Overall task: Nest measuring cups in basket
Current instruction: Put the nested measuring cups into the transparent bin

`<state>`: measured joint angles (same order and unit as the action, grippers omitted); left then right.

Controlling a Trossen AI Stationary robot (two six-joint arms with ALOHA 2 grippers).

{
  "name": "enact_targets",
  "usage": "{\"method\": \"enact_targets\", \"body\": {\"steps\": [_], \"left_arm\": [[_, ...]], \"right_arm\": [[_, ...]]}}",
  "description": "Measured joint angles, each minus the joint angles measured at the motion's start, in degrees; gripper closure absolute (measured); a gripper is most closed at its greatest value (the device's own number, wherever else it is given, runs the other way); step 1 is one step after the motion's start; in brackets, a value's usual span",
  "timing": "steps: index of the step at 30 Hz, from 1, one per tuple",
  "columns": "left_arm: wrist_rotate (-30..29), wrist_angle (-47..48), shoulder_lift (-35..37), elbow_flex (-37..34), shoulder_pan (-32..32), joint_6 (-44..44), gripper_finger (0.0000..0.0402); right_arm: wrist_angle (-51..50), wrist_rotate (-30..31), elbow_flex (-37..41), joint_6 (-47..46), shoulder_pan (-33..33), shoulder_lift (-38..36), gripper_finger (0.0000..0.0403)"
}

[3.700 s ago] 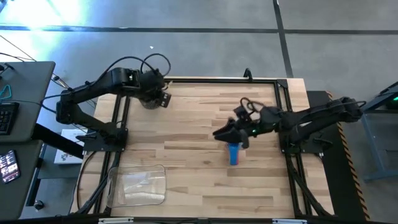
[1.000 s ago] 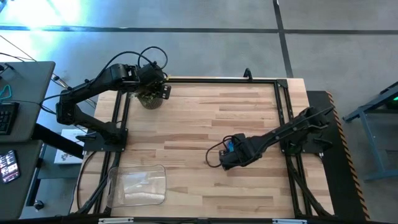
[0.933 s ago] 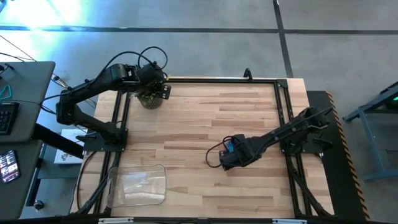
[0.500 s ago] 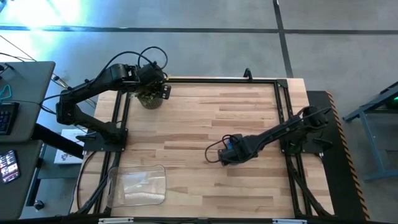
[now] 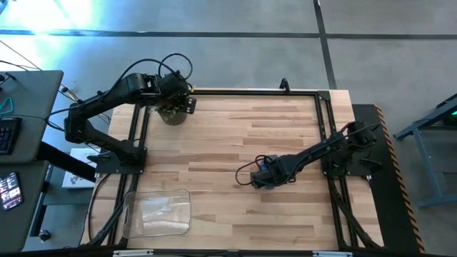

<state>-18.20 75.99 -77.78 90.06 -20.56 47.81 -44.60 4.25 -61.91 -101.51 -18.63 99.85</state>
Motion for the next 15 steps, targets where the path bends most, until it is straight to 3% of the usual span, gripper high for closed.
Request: {"method": "enact_targets", "body": {"steps": [8,15], "left_arm": [[0.0,0.0,0.0,0.0,0.0,0.0,0.0186],[0.0,0.0,0.0,0.0,0.0,0.0,0.0186]], "right_arm": [[0.3,-0.8,0.0,0.0,0.0,0.0,0.026],[0.4,-2.0,0.0,0.0,0.0,0.0,0.0268]]}}
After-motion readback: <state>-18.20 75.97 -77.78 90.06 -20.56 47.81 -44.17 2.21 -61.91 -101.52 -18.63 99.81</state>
